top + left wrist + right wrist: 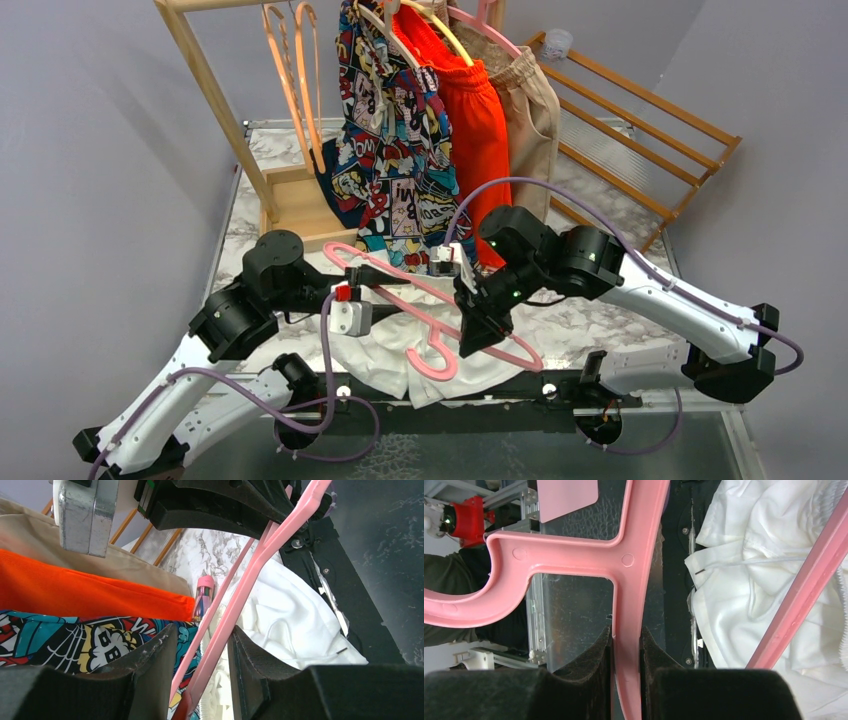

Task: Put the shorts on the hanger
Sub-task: Pick up the hanger from the clothesline.

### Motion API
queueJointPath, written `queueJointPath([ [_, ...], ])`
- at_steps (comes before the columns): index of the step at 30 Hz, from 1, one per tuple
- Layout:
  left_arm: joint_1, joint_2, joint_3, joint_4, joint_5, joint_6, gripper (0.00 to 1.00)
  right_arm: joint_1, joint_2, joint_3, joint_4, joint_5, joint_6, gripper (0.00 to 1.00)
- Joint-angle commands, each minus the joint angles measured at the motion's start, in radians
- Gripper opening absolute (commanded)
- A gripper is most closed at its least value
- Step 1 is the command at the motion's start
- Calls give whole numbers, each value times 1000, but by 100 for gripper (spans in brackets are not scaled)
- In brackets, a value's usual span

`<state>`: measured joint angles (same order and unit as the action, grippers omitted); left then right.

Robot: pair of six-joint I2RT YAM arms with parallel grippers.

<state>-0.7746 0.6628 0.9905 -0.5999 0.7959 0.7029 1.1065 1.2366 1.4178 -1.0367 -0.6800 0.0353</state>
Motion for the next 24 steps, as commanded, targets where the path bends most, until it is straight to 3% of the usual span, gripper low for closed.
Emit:
queueJointPath([
  [1, -3, -12, -31, 22, 2, -3, 18, 5, 3, 50, 87, 17, -28, 11],
  [3, -3, -22, -40, 25, -5, -8, 54, 5, 1, 43, 94, 8, -27, 10],
  [4, -3, -25, -41, 25, -8, -8, 62, 5, 1, 42, 94, 1, -27, 10],
  [8, -3, -45, -29, 23, -29, 0, 69, 6, 7, 42, 89, -11, -19, 9],
  [13, -5, -44, 2, -4, -31, 12, 64, 6, 2, 41, 82, -20, 15, 8],
  [18, -19, -17, 12, -14, -37, 18, 37, 4, -6, 12, 104, -49, 64, 6],
  [24, -43, 14, 28, -29, -56, 37, 20, 6, -6, -4, 101, -47, 110, 4],
])
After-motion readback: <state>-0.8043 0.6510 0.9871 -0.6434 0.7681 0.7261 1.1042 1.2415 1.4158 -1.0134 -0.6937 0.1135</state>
